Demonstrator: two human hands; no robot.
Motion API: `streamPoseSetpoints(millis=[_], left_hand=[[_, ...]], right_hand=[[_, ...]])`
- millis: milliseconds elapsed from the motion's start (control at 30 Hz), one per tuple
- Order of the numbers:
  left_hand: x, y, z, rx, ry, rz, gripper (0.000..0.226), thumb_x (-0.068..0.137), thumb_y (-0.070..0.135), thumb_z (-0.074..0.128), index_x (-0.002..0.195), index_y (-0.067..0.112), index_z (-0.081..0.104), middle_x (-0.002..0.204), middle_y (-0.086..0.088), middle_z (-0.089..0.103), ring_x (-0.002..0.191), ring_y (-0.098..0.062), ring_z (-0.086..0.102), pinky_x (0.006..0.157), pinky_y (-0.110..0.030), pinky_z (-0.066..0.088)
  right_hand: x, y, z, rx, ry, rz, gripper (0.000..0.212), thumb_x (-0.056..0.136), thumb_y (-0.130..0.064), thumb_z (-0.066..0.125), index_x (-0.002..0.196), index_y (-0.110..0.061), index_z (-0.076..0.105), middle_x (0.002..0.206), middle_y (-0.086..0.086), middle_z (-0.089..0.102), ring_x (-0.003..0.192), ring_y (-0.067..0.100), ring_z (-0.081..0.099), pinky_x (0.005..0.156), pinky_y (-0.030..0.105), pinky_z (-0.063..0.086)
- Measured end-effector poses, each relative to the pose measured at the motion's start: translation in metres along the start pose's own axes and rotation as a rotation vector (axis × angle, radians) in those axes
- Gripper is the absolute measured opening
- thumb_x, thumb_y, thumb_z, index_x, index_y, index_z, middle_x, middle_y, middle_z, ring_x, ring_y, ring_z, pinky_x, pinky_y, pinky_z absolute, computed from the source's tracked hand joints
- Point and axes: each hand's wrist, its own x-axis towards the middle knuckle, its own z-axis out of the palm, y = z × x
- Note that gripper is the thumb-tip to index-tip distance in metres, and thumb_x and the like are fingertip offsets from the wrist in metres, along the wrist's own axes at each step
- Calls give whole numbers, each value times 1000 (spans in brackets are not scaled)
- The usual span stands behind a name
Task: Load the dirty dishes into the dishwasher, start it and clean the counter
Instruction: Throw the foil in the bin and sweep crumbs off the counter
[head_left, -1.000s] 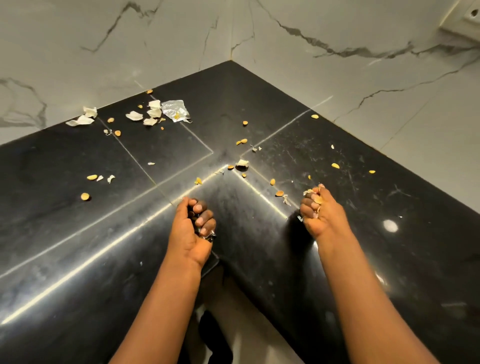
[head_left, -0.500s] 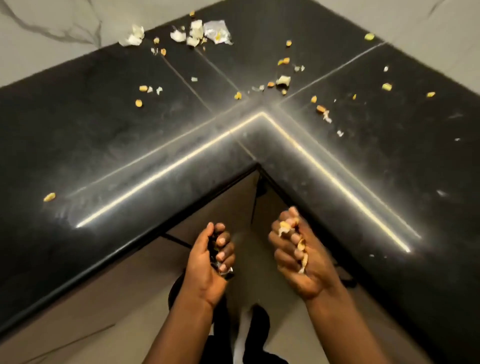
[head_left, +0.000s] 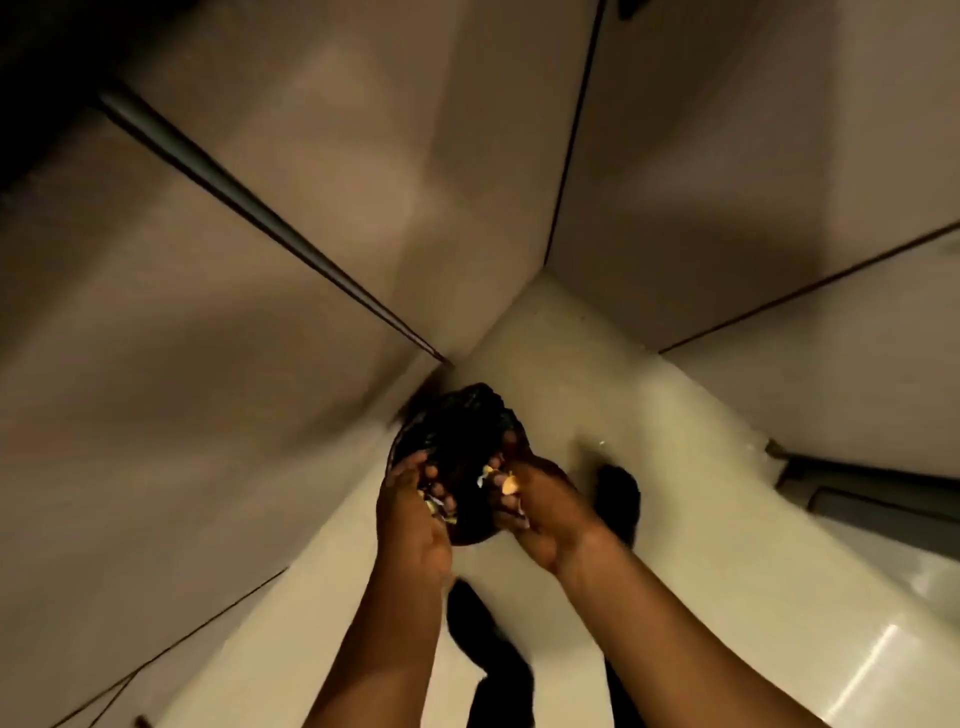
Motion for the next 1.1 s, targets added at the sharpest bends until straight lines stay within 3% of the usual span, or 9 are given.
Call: streamPoseSetpoints(millis=[133,333,467,567,633,767,900,1000,1100], left_hand=[[84,-33,-9,200,-145,4,33,93,27,54,125,26,60,115,-3,68,102,-24,67,78,-36,57],[149,-70,-21,346,-157,-115,48,90,50,57,130,24,53,123,0,59,112,-23,57,92,-40,49],[161,-87,-31,327,-27,-54,39,96,35,52,130,17,53,121,-4,60,99,-19,59,69,-26,48],[156,-89,-37,238,-27,-24,15,98,22,47,101,16,60,94,-4,63,79,-15,59,67,-24,46],[147,-88,-35,152,-86,-62,26,102,31,40,89,20,60,76,3,69,69,-11,62,66,-24,47],[134,-82,-30,29,-126,-94,42,100,50,34,124,25,59,112,-3,70,105,-22,64,87,-36,52],[112,-70,-35,144,-47,65,21,99,19,47,114,17,61,103,-4,68,83,-14,69,55,-20,53],[99,-68,-49,419,91,355,21,94,2,50,106,15,63,105,-5,67,78,-10,70,63,-22,54],[76,-63,-54,684,127,608,22,93,11,52,104,29,59,108,3,62,89,-17,67,78,-39,57]], right_hand=[[80,44,-7,-267,271,-34,28,103,-37,40,85,-24,57,76,-2,59,60,7,55,49,15,41],[157,73,-32,-63,278,-112,24,101,-41,45,121,-31,51,105,-7,54,100,16,51,91,34,46],[185,91,-33,-293,384,-106,33,100,-23,46,130,-11,53,129,11,57,117,32,55,98,41,48],[193,96,-28,-410,522,-259,18,93,-4,48,101,-11,63,108,13,66,104,33,63,88,43,54],[191,96,-23,-498,527,-349,13,95,-16,54,103,-11,64,103,10,68,98,28,65,83,40,55],[181,93,-14,-879,420,-341,62,90,-71,33,122,-26,60,127,5,60,125,27,49,108,45,34],[166,98,-16,-943,235,-358,38,98,-52,41,129,-34,55,156,-1,23,146,28,9,118,54,8],[144,100,-21,-820,292,-546,22,90,-2,58,105,-14,68,129,11,57,123,27,49,103,39,41],[104,83,-23,-426,350,-509,32,86,13,49,85,-15,65,79,5,67,74,25,65,58,26,48]])
